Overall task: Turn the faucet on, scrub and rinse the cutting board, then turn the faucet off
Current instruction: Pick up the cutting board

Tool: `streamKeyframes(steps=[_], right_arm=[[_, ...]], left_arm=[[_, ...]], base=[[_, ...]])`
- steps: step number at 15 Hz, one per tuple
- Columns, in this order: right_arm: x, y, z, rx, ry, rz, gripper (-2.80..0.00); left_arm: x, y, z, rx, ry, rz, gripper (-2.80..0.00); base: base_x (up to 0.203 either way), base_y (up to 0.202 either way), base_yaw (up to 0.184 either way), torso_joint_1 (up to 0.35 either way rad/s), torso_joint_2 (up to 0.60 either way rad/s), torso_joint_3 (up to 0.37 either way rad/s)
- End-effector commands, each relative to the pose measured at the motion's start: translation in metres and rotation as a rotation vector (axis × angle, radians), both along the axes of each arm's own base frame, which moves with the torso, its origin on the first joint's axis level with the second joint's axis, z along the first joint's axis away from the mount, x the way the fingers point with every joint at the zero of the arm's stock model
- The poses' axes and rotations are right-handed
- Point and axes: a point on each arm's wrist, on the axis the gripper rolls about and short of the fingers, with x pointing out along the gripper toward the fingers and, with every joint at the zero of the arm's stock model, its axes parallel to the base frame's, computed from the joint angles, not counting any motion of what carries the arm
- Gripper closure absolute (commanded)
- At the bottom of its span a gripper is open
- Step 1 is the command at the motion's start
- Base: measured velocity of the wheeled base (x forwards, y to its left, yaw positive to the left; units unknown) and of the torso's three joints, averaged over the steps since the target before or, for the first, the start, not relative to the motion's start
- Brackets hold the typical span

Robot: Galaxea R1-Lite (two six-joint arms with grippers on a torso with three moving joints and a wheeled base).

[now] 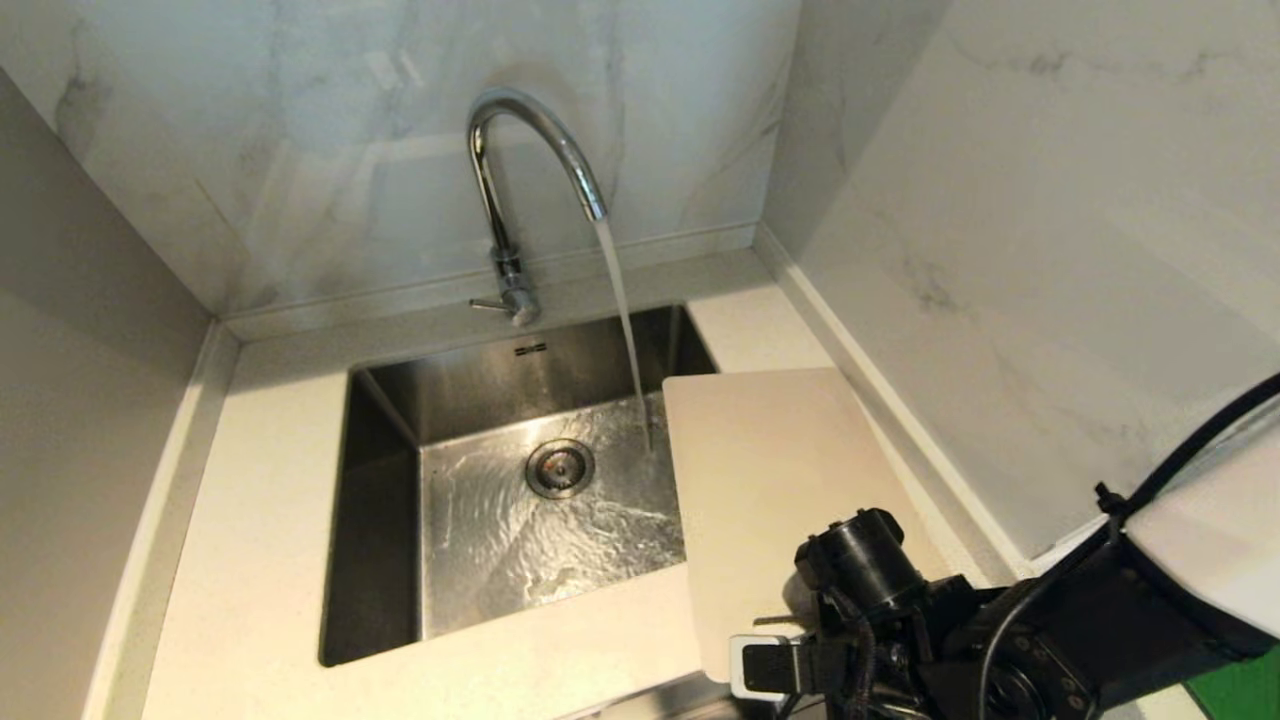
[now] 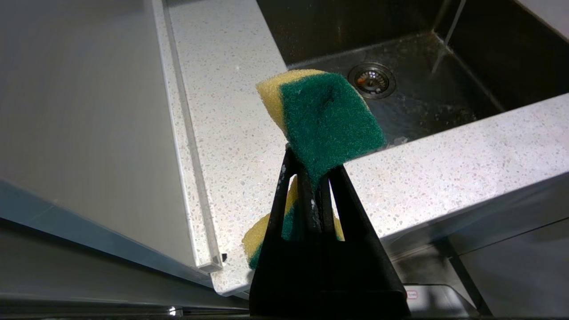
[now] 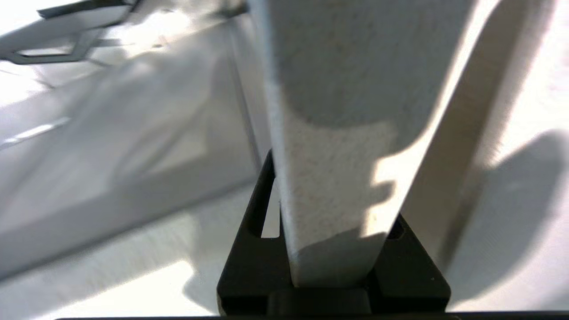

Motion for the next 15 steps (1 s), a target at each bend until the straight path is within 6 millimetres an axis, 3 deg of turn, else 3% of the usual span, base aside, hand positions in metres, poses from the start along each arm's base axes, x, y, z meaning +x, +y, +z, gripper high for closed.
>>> streamKeyframes(steps=[1,9,15], right_arm=[[-0.011,-0.008,0.032,0.020,-0.108,0.031,0.00],[-0.032,-0.037,0.083,-0.053,-0.282,0.073,0.00],[-0.059,-0.050,0.118,-0.102,-0.450,0.161,0.00]], left_arm=[[0.000,0.000,-0.001,-0.001,0.003,0.000,0.00],[0.000,0.000,-0.001,0.000,0.004,0.000,0.00],[0.000,0.000,-0.001,0.000,0.003,0.000,0.00]], base=[[0.000,0.000,0.000,0.000,0.00,0.000],[0.000,0.000,0.000,0.000,0.00,0.000],[0.000,0.000,0.000,0.000,0.00,0.000]])
